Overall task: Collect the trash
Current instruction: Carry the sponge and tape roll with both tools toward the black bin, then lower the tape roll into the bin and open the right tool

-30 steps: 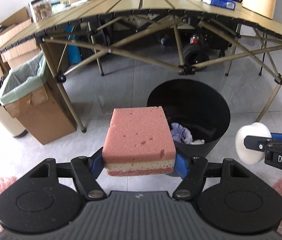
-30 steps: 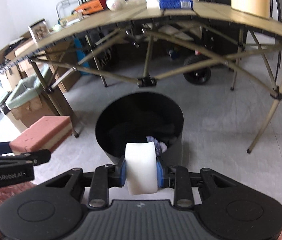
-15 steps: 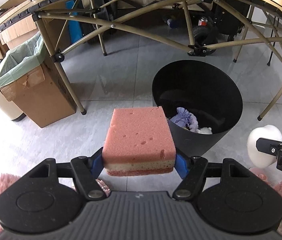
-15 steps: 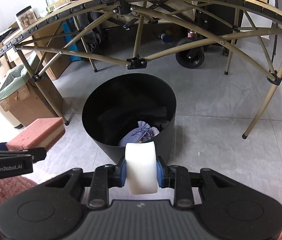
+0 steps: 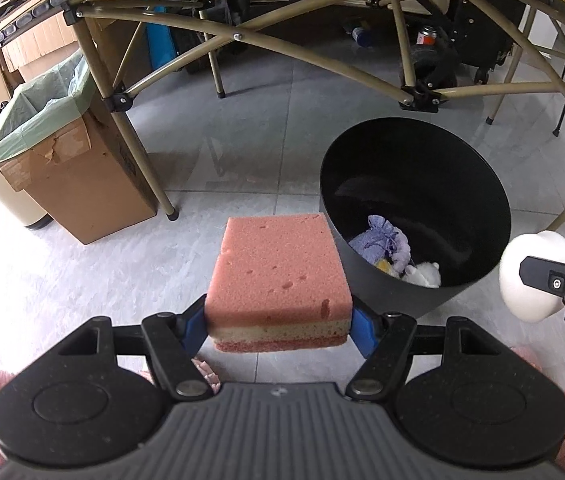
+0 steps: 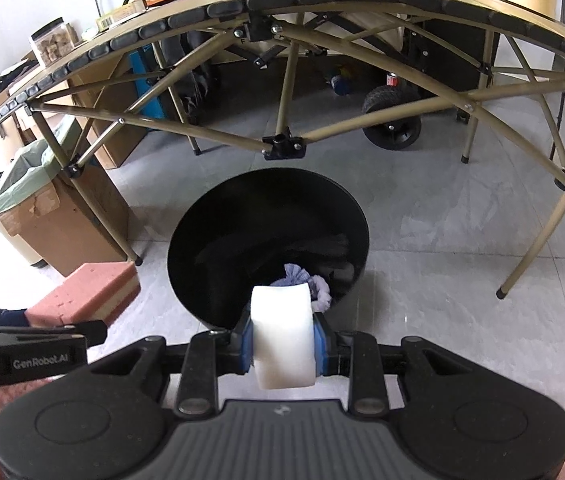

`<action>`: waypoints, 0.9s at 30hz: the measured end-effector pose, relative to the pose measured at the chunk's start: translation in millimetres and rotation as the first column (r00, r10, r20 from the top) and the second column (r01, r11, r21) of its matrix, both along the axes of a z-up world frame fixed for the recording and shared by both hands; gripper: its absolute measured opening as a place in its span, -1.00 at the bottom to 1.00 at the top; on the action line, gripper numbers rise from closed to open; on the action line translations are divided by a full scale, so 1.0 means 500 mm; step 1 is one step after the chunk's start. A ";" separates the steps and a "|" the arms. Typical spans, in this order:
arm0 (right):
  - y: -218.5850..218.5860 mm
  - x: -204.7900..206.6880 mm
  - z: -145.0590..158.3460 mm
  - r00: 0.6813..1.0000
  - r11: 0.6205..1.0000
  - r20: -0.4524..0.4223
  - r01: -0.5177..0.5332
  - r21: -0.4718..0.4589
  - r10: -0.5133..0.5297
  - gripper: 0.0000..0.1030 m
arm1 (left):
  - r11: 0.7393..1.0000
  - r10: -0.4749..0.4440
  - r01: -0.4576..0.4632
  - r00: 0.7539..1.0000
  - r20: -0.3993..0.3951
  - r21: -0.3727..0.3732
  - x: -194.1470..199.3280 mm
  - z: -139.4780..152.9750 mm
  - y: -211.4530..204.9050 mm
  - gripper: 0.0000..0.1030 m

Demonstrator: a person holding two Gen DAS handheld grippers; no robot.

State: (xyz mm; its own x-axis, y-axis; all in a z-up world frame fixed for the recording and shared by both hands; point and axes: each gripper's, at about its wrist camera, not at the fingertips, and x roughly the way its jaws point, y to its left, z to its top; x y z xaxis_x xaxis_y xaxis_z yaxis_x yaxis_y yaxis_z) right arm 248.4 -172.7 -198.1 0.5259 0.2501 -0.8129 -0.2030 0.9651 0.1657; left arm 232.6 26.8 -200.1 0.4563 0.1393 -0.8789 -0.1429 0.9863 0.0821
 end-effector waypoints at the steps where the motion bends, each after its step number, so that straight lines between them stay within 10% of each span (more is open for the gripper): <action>1: 0.004 0.004 -0.001 1.000 1.000 0.001 -0.002 0.000 0.002 -0.46 | 1.000 0.003 -0.003 1.000 0.000 0.002 0.005 -0.001 -0.001 0.37; 27: 0.110 0.190 -0.053 0.999 0.999 -0.035 -0.033 -0.042 0.031 -0.45 | 0.995 0.099 -0.099 0.995 -0.012 0.016 0.117 -0.021 0.035 0.37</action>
